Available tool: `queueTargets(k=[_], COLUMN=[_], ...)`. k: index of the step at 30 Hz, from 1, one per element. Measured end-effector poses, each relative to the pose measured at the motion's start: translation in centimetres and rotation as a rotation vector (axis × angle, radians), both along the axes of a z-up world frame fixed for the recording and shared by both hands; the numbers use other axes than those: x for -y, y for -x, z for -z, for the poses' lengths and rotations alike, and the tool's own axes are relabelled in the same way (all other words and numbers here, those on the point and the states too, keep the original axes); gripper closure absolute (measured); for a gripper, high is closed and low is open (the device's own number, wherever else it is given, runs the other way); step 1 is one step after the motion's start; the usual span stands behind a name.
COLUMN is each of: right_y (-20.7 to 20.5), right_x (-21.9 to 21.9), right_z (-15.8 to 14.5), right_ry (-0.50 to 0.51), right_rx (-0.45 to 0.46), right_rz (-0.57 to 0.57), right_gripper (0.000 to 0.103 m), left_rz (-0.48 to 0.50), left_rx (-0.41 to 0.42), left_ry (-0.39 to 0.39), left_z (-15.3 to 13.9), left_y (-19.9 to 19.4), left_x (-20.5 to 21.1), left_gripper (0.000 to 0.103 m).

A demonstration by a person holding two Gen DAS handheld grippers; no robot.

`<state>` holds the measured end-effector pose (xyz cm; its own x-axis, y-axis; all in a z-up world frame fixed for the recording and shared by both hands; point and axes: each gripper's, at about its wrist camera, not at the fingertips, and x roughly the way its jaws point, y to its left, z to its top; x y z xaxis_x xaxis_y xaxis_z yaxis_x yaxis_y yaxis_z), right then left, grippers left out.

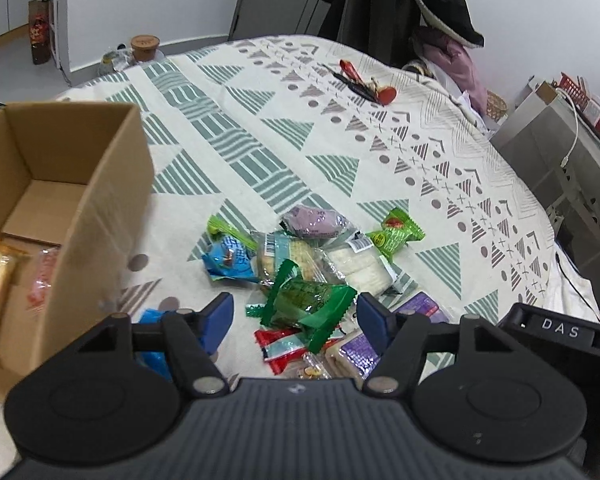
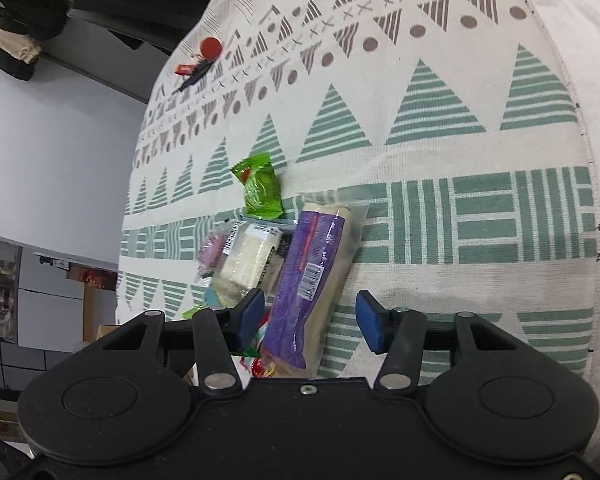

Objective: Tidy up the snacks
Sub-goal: 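Grasp the green packet with the left tool while the right tool grasps the purple bar, then carry the green packet and purple bar into the box and release both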

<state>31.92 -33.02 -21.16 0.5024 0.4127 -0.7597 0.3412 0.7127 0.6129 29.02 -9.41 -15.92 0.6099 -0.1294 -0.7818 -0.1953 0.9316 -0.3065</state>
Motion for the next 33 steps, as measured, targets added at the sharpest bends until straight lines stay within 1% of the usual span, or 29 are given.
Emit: queueTargets(k=[7, 12, 13, 14, 16, 18, 19, 22, 24, 33], right_y=[-1.4, -2.2, -2.3, -2.4, -2.6, -2.6, -2.6, -2.6, -2.5, -1.8], right_x=[-0.8, -1.4, -1.5, -1.7, -1.8, -2.0, -2.1, -2.3, -2.4, -2.6], right_z=[1.1, 1.8, 1.9, 2.1, 2.4, 2.6, 2.6, 2.5, 2.2, 0.2], right_ry=[0.012, 0.015, 0.018, 0.019, 0.013, 0.02, 0.025, 0.032, 0.037, 0.024], right_rx=[-0.027, -0.042, -0.045, -0.052, -0.062, -0.062, -0.06, -0.048, -0.033, 0.035], right_rz=[-0.002, -0.01, -0.014, -0.018, -0.021, -0.025, -0.029, -0.032, -0.037, -0.042], right_gripper=[0.052, 0.053, 0.055, 0.056, 0.059, 0.064, 0.067, 0.073, 0.075, 0.079], left_rz=[0.019, 0.046, 0.048, 0.048, 0.046, 0.048, 0.054, 0.045, 0.042, 0.019], left_rx=[-0.042, -0.05, -0.05, -0.052, -0.059, -0.06, -0.065, -0.066, -0.056, 0.012], left_ry=[0.016, 0.024, 0.022, 0.021, 0.025, 0.022, 0.028, 0.025, 0.02, -0.003], left_z=[2.6, 3.6, 3.8, 3.9, 4.2, 4.3, 4.3, 4.0, 3.5, 0.0], left_y=[-2.0, -3.0, -3.2, -3.3, -3.4, -3.5, -3.5, -3.3, -3.0, -1.1], left_x=[0.1, 0.4, 0.4, 0.4, 0.4, 0.3, 0.3, 0.3, 0.2, -0.7], left_gripper=[0.036, 0.036, 0.036, 0.04, 0.044, 0.052, 0.06, 0.064, 0.065, 0.065])
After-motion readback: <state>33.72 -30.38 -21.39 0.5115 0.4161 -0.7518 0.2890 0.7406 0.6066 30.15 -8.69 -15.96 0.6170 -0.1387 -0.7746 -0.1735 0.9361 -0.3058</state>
